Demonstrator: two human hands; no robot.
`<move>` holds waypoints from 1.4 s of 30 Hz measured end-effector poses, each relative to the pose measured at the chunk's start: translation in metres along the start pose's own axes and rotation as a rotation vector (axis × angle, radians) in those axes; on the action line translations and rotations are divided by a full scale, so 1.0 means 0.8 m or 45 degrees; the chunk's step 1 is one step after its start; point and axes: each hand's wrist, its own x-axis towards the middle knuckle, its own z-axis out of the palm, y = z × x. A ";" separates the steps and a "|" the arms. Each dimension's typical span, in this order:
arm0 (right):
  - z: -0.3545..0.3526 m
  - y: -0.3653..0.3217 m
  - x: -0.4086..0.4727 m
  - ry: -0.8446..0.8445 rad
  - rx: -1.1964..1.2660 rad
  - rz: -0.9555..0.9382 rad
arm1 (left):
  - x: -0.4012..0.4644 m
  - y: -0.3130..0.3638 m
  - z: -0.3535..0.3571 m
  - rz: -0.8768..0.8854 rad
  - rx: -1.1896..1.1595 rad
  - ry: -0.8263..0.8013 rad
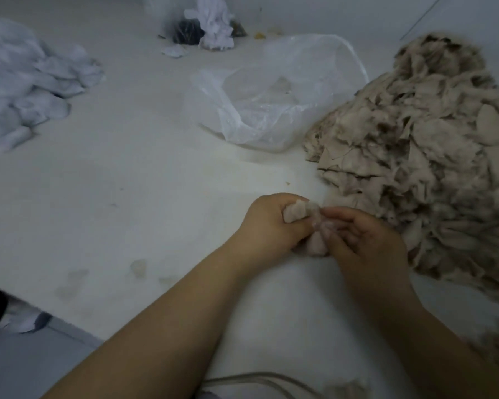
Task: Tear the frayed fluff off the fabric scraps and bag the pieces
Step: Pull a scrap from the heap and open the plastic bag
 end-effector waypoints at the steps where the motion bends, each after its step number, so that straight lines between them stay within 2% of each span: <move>1: 0.000 0.000 0.000 0.005 0.025 -0.004 | -0.002 0.000 -0.001 -0.001 0.012 -0.039; 3: 0.002 0.000 0.000 0.018 0.057 0.005 | -0.006 0.000 -0.002 0.001 0.043 -0.074; 8: 0.012 0.005 0.004 0.057 -0.006 -0.014 | -0.004 -0.003 -0.004 0.017 0.005 0.084; 11: 0.015 0.006 0.005 0.050 -0.039 -0.018 | -0.003 0.000 -0.002 -0.026 -0.044 0.072; 15: 0.020 0.004 0.015 0.136 -0.064 -0.034 | 0.031 0.025 -0.003 -0.014 0.146 0.044; 18: 0.022 0.005 0.017 0.157 -0.056 0.009 | 0.058 0.041 -0.004 0.089 0.210 0.034; 24: 0.024 0.012 0.020 0.085 -0.139 0.002 | 0.069 0.001 -0.013 0.248 0.163 0.460; 27: 0.030 0.008 0.019 0.046 -0.191 -0.060 | 0.068 -0.007 -0.024 0.384 0.189 0.490; 31: 0.049 -0.009 0.034 -0.100 -0.137 -0.166 | 0.067 -0.001 -0.043 0.413 0.131 0.600; 36: 0.074 -0.044 0.124 -0.072 -0.491 -0.308 | 0.063 0.018 -0.062 0.355 -0.025 0.785; 39: 0.095 -0.054 0.182 -0.182 -0.776 -0.132 | 0.062 0.033 -0.072 0.340 -0.090 0.890; 41: 0.113 -0.055 0.190 -0.326 -0.869 0.007 | 0.065 0.046 -0.077 0.337 -0.092 0.889; 42: 0.123 -0.056 0.184 -0.320 -0.864 0.023 | 0.067 0.052 -0.080 0.344 -0.062 0.878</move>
